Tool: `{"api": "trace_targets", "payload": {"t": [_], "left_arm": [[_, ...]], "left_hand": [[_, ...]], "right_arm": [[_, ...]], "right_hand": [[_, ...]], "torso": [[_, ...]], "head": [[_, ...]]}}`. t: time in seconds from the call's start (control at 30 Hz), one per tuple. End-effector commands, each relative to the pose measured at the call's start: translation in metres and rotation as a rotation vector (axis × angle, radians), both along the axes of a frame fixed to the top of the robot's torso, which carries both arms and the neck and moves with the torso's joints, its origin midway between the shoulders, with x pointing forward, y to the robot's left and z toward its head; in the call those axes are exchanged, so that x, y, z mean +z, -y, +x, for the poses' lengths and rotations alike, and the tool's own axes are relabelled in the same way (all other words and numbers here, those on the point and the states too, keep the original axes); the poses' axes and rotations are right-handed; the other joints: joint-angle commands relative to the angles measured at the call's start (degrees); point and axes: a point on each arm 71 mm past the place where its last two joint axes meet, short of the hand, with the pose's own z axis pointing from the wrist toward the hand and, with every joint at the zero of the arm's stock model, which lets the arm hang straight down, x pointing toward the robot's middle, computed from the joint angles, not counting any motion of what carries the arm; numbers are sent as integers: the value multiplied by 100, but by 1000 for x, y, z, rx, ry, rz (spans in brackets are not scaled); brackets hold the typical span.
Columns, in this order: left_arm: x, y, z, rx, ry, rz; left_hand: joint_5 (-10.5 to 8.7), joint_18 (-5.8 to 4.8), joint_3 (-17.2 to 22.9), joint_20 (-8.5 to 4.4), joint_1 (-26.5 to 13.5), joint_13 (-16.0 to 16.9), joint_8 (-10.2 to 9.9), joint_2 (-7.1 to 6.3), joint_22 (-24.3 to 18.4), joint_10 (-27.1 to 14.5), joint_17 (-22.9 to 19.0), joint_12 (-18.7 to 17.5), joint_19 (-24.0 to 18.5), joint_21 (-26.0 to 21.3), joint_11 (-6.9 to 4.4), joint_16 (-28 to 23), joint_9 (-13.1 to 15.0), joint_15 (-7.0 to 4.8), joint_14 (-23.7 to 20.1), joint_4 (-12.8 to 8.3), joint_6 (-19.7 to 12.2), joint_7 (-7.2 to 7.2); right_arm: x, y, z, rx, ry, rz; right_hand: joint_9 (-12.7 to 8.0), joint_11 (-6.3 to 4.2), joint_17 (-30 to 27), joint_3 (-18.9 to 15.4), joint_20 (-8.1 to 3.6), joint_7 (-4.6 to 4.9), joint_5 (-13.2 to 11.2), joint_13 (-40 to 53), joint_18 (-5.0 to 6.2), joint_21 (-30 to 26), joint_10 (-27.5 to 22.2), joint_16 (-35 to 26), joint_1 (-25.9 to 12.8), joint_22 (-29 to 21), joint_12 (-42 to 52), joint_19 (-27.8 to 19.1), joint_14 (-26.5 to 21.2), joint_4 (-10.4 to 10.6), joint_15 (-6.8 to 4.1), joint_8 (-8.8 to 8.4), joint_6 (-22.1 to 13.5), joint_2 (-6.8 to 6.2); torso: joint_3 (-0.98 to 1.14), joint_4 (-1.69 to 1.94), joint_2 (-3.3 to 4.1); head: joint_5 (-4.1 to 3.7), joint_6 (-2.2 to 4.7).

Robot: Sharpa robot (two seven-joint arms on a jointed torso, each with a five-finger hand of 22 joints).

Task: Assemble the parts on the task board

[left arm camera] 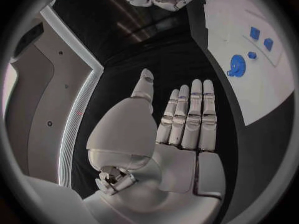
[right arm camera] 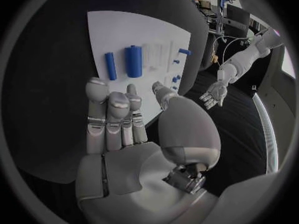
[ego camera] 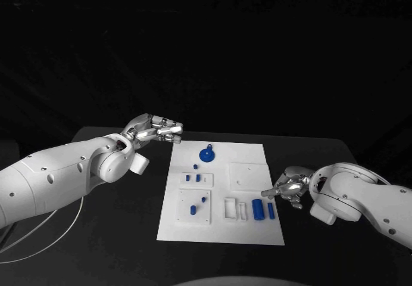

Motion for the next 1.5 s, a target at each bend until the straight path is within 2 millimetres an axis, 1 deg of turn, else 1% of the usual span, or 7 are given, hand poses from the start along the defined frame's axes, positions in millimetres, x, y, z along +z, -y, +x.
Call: {"api": "trace_targets", "payload": {"t": [0.03,0.17,0.67,1.03,1.23,1.43,1.5], "left_arm": [[2,4,-2,-41,9,-29],[1,5,-3,-50,5,-31],[-1,7,-4,-79,-8,-20],[-1,7,-5,-93,-10,-26],[-1,7,-5,-95,-12,-26],[-1,6,-5,-92,-14,-24],[-1,6,-5,-93,-15,-24]], "left_hand": [[-5,-12,-83,18,38,6,16,58,-75,-30,8,-7,30,-8,4,-15,2,16,-27,11,-34,1],[-5,-12,-88,18,40,6,16,61,-79,-30,8,-7,31,-8,4,-15,2,16,-27,12,-33,1],[-8,-7,-144,38,47,5,13,22,-455,-135,5,-8,63,17,37,-15,0,38,-90,93,-129,36],[-10,-24,-169,26,16,5,14,36,-514,-121,-1,-7,81,17,31,-15,3,33,-86,146,-100,26],[-10,-25,-170,26,13,5,12,41,-517,-122,-1,-7,80,17,31,-15,2,34,-86,150,-105,26],[-10,-26,-177,26,12,5,12,41,-523,-127,-1,-8,80,16,33,-14,2,34,-88,153,-115,30],[-10,-26,-177,26,12,5,12,41,-523,-127,-1,-8,80,16,33,-14,2,34,-88,153,-115,30]], "right_arm": [[-8,-1,-8,47,-82,-60],[-14,-6,-11,69,-99,-73],[-36,-24,-12,71,-96,-79],[-47,-36,-9,45,-71,-79],[-50,-45,-10,46,-66,-62],[-52,-51,-10,59,-62,-65],[-53,-51,-10,63,-52,-81]], "right_hand": [[40,4,68,34,15,-15,15,83,-38,50,45,38,-44,64,-51,245,55,-14,7,-10,34,-15],[50,8,117,49,19,-10,14,137,-41,82,48,46,-63,121,-77,252,63,-23,10,-14,13,-12],[27,20,177,-19,23,4,-27,253,-38,149,38,16,-87,256,-119,257,65,-35,16,-11,-33,-64],[-45,13,222,-130,2,2,-34,296,-56,174,69,-5,-110,313,-142,271,77,58,4,-10,-32,-124],[-80,12,251,-401,-1,-1,-33,323,-59,185,75,-16,-93,351,-159,276,84,250,2,-8,-43,-172],[-106,16,279,-449,-2,5,-34,348,-59,176,74,-34,1,388,-185,275,90,354,3,-10,-56,-189],[-110,16,283,-430,0,9,-34,352,-60,178,75,-35,86,395,-187,275,90,281,4,-8,-59,-199]], "torso": [[-9,16,-1],[-6,6,3],[13,9,17],[1,10,14],[3,22,13],[1,18,8],[-1,20,8]], "head": [[-15,-26],[-28,-49],[59,-70],[105,-79],[98,-89],[107,-91],[100,-90]]}}
